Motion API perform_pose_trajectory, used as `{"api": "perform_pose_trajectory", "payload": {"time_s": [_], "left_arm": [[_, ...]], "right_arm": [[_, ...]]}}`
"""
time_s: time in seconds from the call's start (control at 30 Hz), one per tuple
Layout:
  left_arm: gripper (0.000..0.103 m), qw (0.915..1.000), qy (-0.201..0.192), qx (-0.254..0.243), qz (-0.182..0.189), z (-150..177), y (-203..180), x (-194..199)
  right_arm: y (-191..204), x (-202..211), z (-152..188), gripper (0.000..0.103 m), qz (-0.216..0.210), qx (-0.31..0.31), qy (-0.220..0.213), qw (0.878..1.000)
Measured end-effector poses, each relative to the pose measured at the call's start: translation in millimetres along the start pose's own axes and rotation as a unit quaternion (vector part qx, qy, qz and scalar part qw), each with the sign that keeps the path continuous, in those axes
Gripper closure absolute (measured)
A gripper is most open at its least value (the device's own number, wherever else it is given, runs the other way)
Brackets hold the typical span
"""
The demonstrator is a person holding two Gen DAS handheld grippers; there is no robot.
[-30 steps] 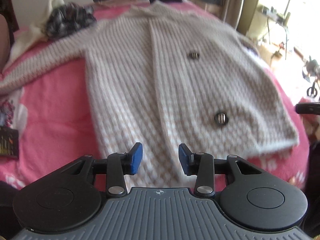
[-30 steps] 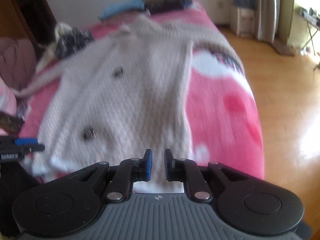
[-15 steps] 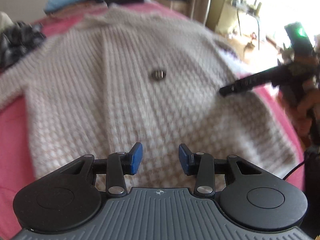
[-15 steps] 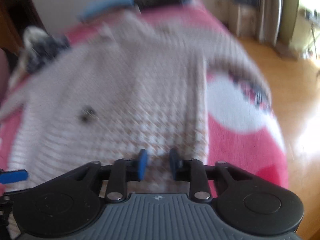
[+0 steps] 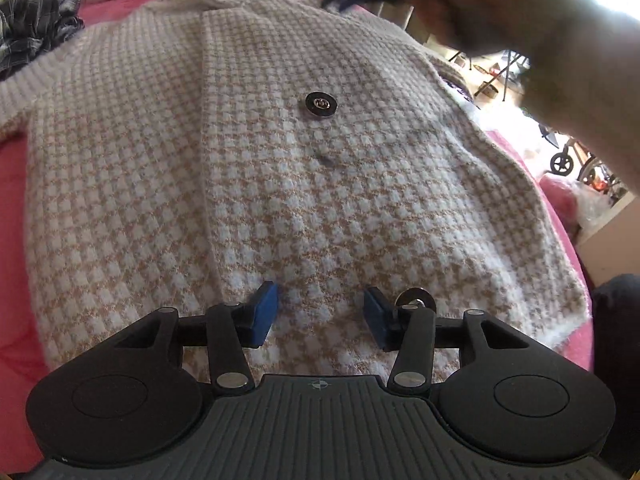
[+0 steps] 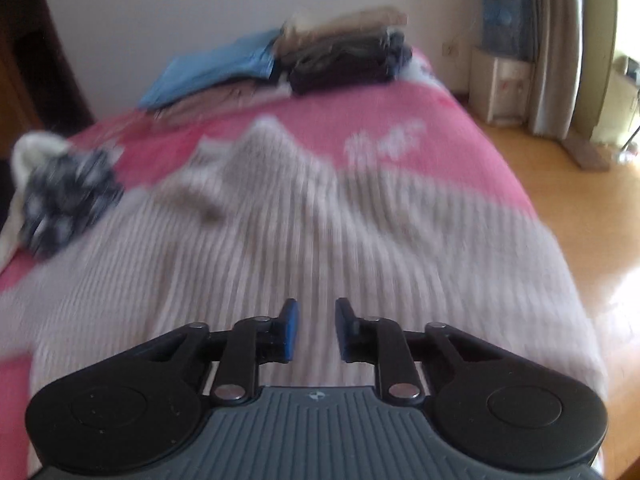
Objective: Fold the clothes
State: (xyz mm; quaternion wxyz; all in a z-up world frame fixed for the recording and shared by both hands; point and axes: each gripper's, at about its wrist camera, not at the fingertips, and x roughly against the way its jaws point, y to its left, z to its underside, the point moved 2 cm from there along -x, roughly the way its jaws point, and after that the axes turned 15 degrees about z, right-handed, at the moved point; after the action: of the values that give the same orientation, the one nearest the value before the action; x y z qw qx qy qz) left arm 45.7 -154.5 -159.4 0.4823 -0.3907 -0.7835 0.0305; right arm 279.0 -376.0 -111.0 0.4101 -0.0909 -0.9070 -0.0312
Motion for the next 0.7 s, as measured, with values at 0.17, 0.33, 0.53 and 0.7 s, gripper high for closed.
{"api": "perform_pose_trajectory", "payload": {"time_s": [0.17, 0.33, 0.53, 0.7], "left_arm": [[0.051, 1.0, 0.006, -0.006, 0.001, 1, -2, -5], [0.05, 0.9999, 0.009, -0.004, 0.004, 2, -1, -7], [0.046, 0.9998, 0.008, 0.012, 0.013, 1, 0, -7], [0.046, 0.9997, 0.007, 0.017, 0.016, 4, 2, -5]], "right_arm": [[14, -68, -26, 0.09, 0.022, -0.019, 0.007, 1.0], [30, -91, -41, 0.09, 0.033, -0.01, 0.022, 0.999], [65, -94, -82, 0.09, -0.009, -0.008, -0.015, 1.0], [102, -152, -94, 0.09, 0.004, -0.006, 0.034, 0.999]]}}
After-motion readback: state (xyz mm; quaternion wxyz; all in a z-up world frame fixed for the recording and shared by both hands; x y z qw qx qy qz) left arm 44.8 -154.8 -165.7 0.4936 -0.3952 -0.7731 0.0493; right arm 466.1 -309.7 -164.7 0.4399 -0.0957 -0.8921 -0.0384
